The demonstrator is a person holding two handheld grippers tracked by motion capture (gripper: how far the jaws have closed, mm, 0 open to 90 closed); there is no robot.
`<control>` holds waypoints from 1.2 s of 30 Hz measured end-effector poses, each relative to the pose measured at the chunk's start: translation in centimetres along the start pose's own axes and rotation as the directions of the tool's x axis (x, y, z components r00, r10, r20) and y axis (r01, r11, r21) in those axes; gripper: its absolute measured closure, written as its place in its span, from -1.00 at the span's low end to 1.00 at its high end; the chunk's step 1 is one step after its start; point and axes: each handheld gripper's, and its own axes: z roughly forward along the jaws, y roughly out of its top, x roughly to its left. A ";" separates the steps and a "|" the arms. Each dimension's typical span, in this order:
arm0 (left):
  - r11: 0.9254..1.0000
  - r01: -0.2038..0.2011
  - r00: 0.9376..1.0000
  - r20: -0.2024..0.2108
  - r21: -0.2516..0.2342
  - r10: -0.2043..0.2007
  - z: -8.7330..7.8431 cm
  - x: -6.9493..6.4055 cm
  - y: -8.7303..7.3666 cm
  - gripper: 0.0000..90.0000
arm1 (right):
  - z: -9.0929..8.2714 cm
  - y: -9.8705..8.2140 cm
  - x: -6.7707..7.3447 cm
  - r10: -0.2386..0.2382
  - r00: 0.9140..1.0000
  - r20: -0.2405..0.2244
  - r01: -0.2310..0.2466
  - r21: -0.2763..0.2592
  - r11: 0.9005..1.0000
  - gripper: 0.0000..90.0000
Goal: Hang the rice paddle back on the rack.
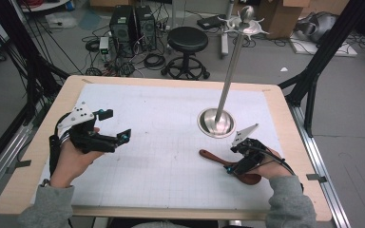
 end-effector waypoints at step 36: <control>1.000 0.006 1.000 -0.030 0.009 -0.006 -1.0 0.3 -0.4 -0.96 | 2.4 1.8 0.5 -0.019 1.000 0.006 0.018 0.180 0.983 0.27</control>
